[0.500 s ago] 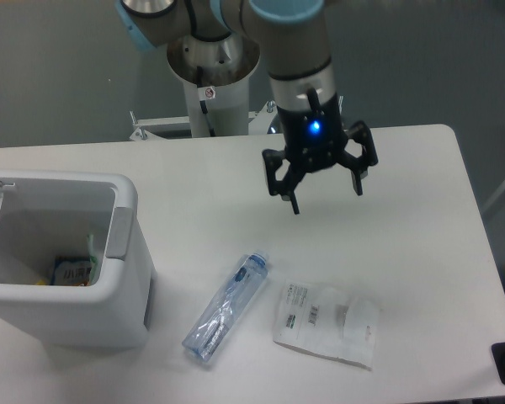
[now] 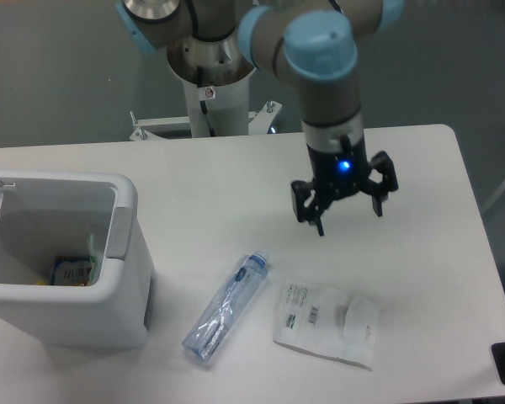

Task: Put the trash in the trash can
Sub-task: 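Move the open gripper down over the white plastic wrapper, then close the gripper on the edge of the white plastic wrapper, then lift the wrapper and carry it over the white trash bin, then lower the wrapper into the bin and open the gripper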

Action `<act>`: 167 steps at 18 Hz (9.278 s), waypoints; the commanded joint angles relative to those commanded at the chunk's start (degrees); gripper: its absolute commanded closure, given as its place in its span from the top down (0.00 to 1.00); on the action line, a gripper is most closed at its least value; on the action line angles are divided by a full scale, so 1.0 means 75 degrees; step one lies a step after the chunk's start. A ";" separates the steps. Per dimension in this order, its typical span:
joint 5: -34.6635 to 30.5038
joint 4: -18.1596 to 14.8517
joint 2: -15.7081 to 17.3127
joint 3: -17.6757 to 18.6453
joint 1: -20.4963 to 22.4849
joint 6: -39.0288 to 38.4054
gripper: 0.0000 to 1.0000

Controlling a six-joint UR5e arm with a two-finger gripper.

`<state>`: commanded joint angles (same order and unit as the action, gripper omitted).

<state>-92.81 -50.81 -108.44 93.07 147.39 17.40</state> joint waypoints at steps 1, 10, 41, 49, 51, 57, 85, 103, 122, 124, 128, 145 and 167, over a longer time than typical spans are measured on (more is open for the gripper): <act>0.0000 0.0047 -0.0164 0.0047 0.0000 -0.0082 1.00; 0.0058 0.0048 -0.1371 -0.0362 0.0293 -0.2295 1.00; -0.0070 -0.0011 -0.3154 -0.1851 0.0024 -0.4864 1.00; -0.0082 -0.0023 -0.3248 -0.1863 0.0012 -0.4911 1.00; -0.0094 -0.0023 -0.3283 -0.1863 0.0000 -0.4911 1.00; -0.0234 -0.0023 -0.3318 -0.1910 -0.0047 -0.4911 1.00; -0.0234 -0.0023 -0.3318 -0.1933 -0.0105 -0.4899 0.62; -0.0141 0.0012 -0.2746 -0.1968 -0.0141 -0.5239 0.00; 0.0175 0.0423 0.0207 -0.3644 -0.2366 -0.4160 0.00; 0.0187 0.0422 0.0570 -0.3527 -0.2554 -0.4312 0.00; 0.0363 0.0411 0.1110 -0.3177 -0.3023 -0.4524 0.00; 0.1453 0.0411 0.2201 -0.1091 -0.4195 -0.4699 0.00; 0.2848 0.0364 0.2566 0.0446 -0.4277 -0.4184 0.00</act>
<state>-71.45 -48.08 -89.20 96.42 115.31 -13.97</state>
